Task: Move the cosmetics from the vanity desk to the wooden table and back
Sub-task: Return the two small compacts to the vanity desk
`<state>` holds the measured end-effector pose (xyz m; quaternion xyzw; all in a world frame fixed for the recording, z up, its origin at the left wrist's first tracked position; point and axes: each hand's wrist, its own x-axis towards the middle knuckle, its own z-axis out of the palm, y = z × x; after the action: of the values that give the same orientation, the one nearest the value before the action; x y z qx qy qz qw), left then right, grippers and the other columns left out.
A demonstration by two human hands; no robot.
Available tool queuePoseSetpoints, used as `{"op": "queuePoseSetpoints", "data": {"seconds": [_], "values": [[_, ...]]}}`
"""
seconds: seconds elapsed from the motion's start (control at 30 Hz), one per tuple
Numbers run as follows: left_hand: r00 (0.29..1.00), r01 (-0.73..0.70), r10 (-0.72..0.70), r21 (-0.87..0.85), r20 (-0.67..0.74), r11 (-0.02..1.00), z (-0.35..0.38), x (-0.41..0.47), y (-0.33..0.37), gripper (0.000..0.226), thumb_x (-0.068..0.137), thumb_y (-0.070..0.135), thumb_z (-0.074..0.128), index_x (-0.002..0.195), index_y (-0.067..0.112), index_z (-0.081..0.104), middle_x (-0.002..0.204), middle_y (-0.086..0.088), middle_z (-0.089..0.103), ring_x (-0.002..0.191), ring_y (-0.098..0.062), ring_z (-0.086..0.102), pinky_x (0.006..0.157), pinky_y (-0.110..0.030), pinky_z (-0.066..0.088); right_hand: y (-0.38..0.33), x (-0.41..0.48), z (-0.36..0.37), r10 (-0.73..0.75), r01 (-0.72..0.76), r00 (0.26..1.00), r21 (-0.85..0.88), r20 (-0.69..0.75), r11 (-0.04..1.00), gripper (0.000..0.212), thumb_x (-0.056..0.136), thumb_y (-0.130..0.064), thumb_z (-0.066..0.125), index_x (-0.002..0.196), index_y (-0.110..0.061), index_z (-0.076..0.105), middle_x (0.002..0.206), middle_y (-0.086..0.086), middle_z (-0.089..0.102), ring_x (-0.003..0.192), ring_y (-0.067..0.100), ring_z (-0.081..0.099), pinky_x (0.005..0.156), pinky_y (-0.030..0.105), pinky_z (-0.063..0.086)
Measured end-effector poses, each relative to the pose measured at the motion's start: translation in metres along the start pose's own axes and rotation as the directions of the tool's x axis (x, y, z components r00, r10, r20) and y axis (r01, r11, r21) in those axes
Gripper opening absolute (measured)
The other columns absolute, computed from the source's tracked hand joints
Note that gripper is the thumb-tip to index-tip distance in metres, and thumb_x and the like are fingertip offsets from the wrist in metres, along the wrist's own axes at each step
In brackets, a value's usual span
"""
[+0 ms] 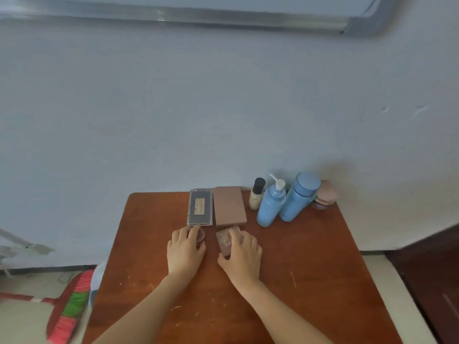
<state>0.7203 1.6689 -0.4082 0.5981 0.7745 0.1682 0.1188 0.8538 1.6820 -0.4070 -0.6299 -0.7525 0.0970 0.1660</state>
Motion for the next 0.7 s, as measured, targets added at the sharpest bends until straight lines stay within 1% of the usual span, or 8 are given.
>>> {"op": "queuePoseSetpoints", "data": {"seconds": [0.07, 0.13, 0.23, 0.33, 0.4, 0.47, 0.6, 0.7], "values": [[0.997, -0.071, 0.071, -0.022, 0.001, 0.997, -0.003, -0.001, -0.006, 0.048, 0.052, 0.007, 0.085, 0.097, 0.006, 0.068, 0.087, -0.012, 0.067, 0.078, -0.034, 0.063, 0.062, -0.040, 0.052, 0.002, -0.005, -0.002, 0.010, -0.010, 1.000, 0.008, -0.017, 1.000, 0.073, 0.038, -0.035, 0.085, 0.100, -0.025, 0.047, 0.086, 0.001, 0.062, 0.076, 0.021, 0.062, 0.063, 0.036, 0.052], [0.991, -0.132, 0.133, -0.085, -0.004, 0.987, -0.006, -0.005, -0.015, 0.046, 0.055, 0.006, 0.083, 0.098, 0.006, 0.067, 0.088, -0.011, 0.066, 0.079, -0.032, 0.063, 0.063, -0.038, 0.052, 0.003, -0.013, -0.006, 0.045, -0.045, 0.998, 0.001, -0.041, 0.999, 0.067, 0.040, -0.033, 0.085, 0.099, -0.025, 0.053, 0.089, 0.001, 0.062, 0.078, 0.022, 0.062, 0.065, 0.036, 0.052], [0.982, -0.183, 0.190, -0.225, 0.008, 0.957, -0.019, -0.017, -0.028, 0.043, 0.070, 0.008, 0.074, 0.111, 0.009, 0.063, 0.101, -0.007, 0.062, 0.092, -0.025, 0.058, 0.077, -0.035, 0.049, -0.001, -0.035, -0.016, 0.095, -0.101, 0.992, -0.075, -0.084, 0.992, 0.066, 0.038, -0.035, 0.085, 0.098, -0.024, 0.059, 0.092, 0.001, 0.062, 0.079, 0.021, 0.063, 0.064, 0.033, 0.052], [0.957, -0.256, 0.284, -0.302, 0.052, 0.918, -0.035, -0.028, -0.038, 0.045, 0.080, 0.014, 0.066, 0.123, 0.014, 0.055, 0.114, -0.003, 0.056, 0.105, -0.018, 0.051, 0.090, -0.027, 0.042, -0.004, -0.061, -0.031, 0.158, -0.165, 0.982, -0.063, -0.099, 0.984, 0.057, 0.059, -0.031, 0.077, 0.111, -0.021, 0.058, 0.109, 0.003, 0.057, 0.098, 0.026, 0.057, 0.080, 0.037, 0.047], [0.928, -0.328, 0.367, -0.336, 0.059, 0.883, -0.043, -0.033, -0.040, 0.046, 0.082, 0.015, 0.063, 0.126, 0.015, 0.052, 0.117, -0.002, 0.053, 0.109, -0.016, 0.048, 0.092, -0.024, 0.039, -0.005, -0.085, -0.040, 0.205, -0.218, 0.970, -0.096, -0.128, 0.971, 0.056, 0.061, -0.030, 0.077, 0.112, -0.018, 0.058, 0.110, 0.005, 0.057, 0.099, 0.028, 0.057, 0.079, 0.037, 0.048], [0.888, -0.399, 0.454, -0.369, 0.071, 0.839, -0.050, -0.039, -0.036, 0.045, 0.082, 0.015, 0.063, 0.126, 0.014, 0.052, 0.117, -0.003, 0.053, 0.109, -0.016, 0.048, 0.090, -0.020, 0.036, -0.005, -0.114, -0.049, 0.260, -0.283, 0.947, -0.103, -0.190, 0.954, 0.057, 0.060, -0.029, 0.078, 0.113, -0.017, 0.058, 0.110, 0.008, 0.058, 0.099, 0.029, 0.057, 0.078, 0.037, 0.048], [0.774, -0.541, 0.627, -0.419, 0.093, 0.730, -0.057, -0.066, -0.016, 0.043, 0.079, 0.011, 0.065, 0.121, 0.010, 0.057, 0.113, -0.006, 0.056, 0.105, -0.020, 0.052, 0.085, -0.019, 0.036, -0.012, -0.174, -0.071, 0.400, -0.413, 0.875, 0.010, -0.273, 0.911, 0.058, 0.071, -0.026, 0.073, 0.124, -0.016, 0.051, 0.122, 0.007, 0.051, 0.109, 0.028, 0.047, 0.088, 0.033, 0.040], [0.674, -0.621, 0.733, -0.472, 0.084, 0.625, -0.062, -0.093, 0.006, 0.042, 0.078, 0.010, 0.066, 0.120, 0.011, 0.058, 0.113, -0.005, 0.056, 0.104, -0.019, 0.052, 0.085, -0.019, 0.036, -0.012, -0.218, -0.088, 0.430, -0.453, 0.839, 0.010, -0.334, 0.891, 0.059, 0.068, -0.024, 0.074, 0.122, -0.015, 0.052, 0.120, 0.008, 0.053, 0.105, 0.028, 0.049, 0.086, 0.030, 0.040]]}}
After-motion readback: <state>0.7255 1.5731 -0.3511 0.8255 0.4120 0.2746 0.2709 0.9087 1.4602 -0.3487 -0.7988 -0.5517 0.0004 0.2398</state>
